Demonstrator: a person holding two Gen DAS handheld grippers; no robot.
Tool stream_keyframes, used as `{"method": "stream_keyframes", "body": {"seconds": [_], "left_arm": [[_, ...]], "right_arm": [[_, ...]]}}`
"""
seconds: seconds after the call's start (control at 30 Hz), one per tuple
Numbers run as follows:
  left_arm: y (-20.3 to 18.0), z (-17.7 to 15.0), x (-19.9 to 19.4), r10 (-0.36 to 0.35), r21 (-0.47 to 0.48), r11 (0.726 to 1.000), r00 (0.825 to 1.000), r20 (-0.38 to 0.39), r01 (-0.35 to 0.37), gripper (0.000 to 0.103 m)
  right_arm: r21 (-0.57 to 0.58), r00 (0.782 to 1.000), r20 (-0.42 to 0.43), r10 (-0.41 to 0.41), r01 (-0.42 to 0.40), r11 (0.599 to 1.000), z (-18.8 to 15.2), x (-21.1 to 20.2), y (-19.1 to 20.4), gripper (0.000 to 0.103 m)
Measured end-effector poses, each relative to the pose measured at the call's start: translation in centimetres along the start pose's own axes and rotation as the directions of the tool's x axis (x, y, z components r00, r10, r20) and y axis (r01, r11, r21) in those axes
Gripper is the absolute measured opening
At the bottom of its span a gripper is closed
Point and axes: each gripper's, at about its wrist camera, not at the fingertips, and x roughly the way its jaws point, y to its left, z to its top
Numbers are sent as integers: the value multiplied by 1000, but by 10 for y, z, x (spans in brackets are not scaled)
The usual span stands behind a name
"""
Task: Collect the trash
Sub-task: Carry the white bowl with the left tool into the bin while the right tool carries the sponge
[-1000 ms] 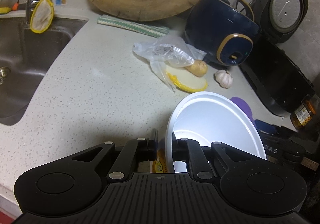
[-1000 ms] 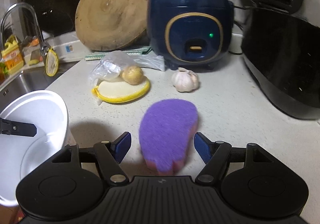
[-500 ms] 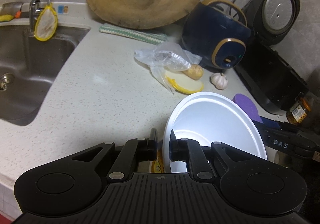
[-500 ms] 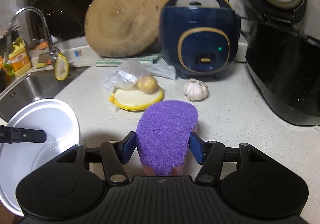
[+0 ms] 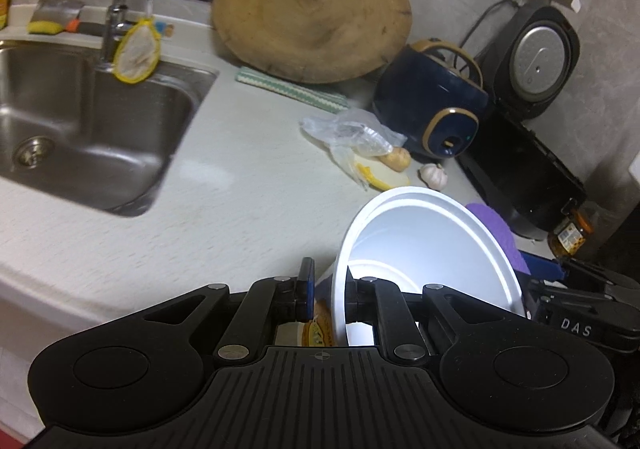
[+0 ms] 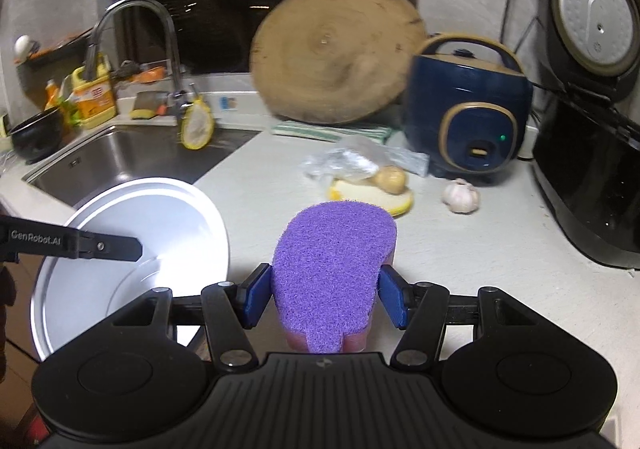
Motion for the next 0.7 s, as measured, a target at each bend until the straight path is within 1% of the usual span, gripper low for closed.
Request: {"method": "stream_keyframes", "body": {"seconds": [0.13, 0.3, 0.37, 0.43, 0.5, 0.57, 0.67, 0.7], "left_arm": [[25, -14, -24, -6, -22, 1000, 1000, -7, 6, 14], [61, -36, -51, -18, -39, 999, 998, -60, 15, 14], [79, -47, -54, -5, -51, 999, 996, -92, 1, 14], [97, -60, -49, 26, -77, 996, 991, -130, -36, 14], [114, -73, -39, 51, -106, 992, 981, -188, -71, 14], [125, -85, -25, 63, -99, 991, 965, -253, -91, 14], [128, -110, 10, 97, -23, 993, 926, -364, -113, 14], [127, -121, 25, 103, -3, 993, 908, -406, -114, 14]], "right_arm": [[-14, 1000, -24, 12, -13, 1000, -11, -8, 32, 58], [-53, 998, -68, 17, -21, 998, -30, -15, 69, 58], [-79, 995, -99, 16, -24, 997, -41, -16, 82, 58], [-99, 990, -139, 14, -28, 995, -53, -13, 92, 58], [-98, 982, -188, 16, -35, 995, -66, -8, 97, 58], [-97, 972, -235, 24, -48, 994, -79, -3, 102, 58], [-99, 955, -296, 20, -51, 994, -97, 9, 103, 58], [-101, 948, -318, 18, -53, 993, -102, 14, 103, 58]]}}
